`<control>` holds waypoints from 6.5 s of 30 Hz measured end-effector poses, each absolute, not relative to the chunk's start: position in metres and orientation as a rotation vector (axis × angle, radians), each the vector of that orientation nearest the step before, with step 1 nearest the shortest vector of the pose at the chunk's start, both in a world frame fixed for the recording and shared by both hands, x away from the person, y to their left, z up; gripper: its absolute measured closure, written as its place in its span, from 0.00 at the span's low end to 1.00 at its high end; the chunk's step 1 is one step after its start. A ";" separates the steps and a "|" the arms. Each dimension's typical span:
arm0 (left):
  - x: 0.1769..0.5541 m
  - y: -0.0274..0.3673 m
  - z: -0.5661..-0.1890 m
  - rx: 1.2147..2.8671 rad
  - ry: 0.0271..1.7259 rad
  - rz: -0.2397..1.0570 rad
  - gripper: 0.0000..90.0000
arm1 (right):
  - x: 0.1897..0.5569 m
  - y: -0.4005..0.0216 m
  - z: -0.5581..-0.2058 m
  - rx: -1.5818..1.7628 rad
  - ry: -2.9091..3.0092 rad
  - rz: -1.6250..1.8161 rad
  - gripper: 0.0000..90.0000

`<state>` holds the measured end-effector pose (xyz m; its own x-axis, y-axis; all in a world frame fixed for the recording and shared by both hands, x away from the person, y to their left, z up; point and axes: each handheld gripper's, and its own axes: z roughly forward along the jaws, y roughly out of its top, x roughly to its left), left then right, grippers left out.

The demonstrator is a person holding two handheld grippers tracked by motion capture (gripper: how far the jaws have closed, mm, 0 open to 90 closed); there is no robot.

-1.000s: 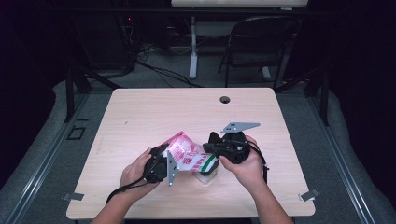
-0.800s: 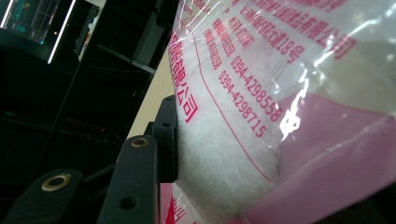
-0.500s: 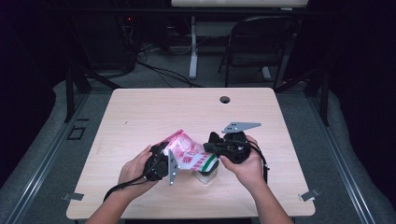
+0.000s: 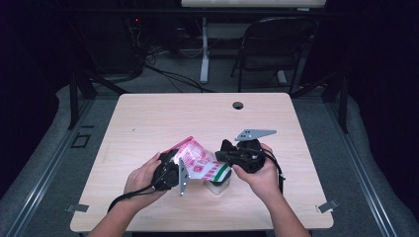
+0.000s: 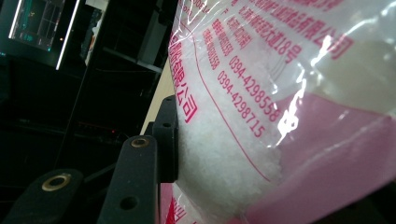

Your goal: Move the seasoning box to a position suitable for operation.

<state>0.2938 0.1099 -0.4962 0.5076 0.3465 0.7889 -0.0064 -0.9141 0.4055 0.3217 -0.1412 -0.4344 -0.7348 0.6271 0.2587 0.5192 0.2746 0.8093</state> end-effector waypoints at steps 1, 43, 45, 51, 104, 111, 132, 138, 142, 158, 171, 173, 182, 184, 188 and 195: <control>0.294 0.110 -0.496 2.399 0.280 1.377 0.69 | 0.322 -0.141 -0.435 1.096 2.413 1.472 1.00; 0.290 0.107 -0.496 2.452 0.161 1.552 0.69 | 0.323 -0.140 -0.445 1.110 2.456 1.428 1.00; 0.290 0.107 -0.495 2.454 0.154 1.555 0.69 | 0.323 -0.140 -0.445 1.113 2.455 1.431 1.00; 0.289 0.106 -0.495 2.460 0.137 1.576 0.69 | 0.323 -0.140 -0.446 1.115 2.456 1.431 1.00; 0.284 0.097 -0.491 2.481 -0.005 1.730 0.70 | 0.324 -0.142 -0.454 1.133 2.482 1.379 1.00; 0.283 0.096 -0.490 2.488 -0.008 1.731 0.70 | 0.325 -0.142 -0.455 1.140 2.486 1.376 1.00; 0.281 0.091 -0.488 2.498 -0.062 1.771 0.72 | 0.326 -0.144 -0.459 1.157 2.489 1.350 1.00; 0.280 0.091 -0.488 2.485 -0.088 1.801 0.72 | 0.326 -0.143 -0.460 1.163 2.483 1.359 1.00; 0.278 0.091 -0.488 2.487 -0.110 1.827 0.72 | 0.326 -0.143 -0.460 1.161 2.491 1.348 1.00; 0.277 0.090 -0.486 2.495 -0.159 1.852 0.73 | 0.326 -0.143 -0.462 1.161 2.498 1.339 1.00; 0.276 0.087 -0.484 2.490 -0.210 1.885 0.73 | 0.326 -0.144 -0.463 1.165 2.498 1.330 1.00; 0.276 0.087 -0.484 2.493 -0.207 1.882 0.73 | 0.326 -0.144 -0.463 1.169 2.501 1.331 1.00; 0.275 0.087 -0.482 2.496 -0.241 1.903 0.74 | 0.327 -0.143 -0.465 1.171 2.507 1.321 1.00; 0.275 0.087 -0.482 2.497 -0.241 1.901 0.75 | 0.328 -0.143 -0.465 1.170 2.509 1.317 1.00; 0.275 0.087 -0.483 2.503 -0.243 1.898 0.76 | 0.328 -0.143 -0.466 1.171 2.508 1.321 1.00; 0.276 0.087 -0.483 2.501 -0.244 1.902 0.76 | 0.329 -0.142 -0.467 1.174 2.502 1.323 1.00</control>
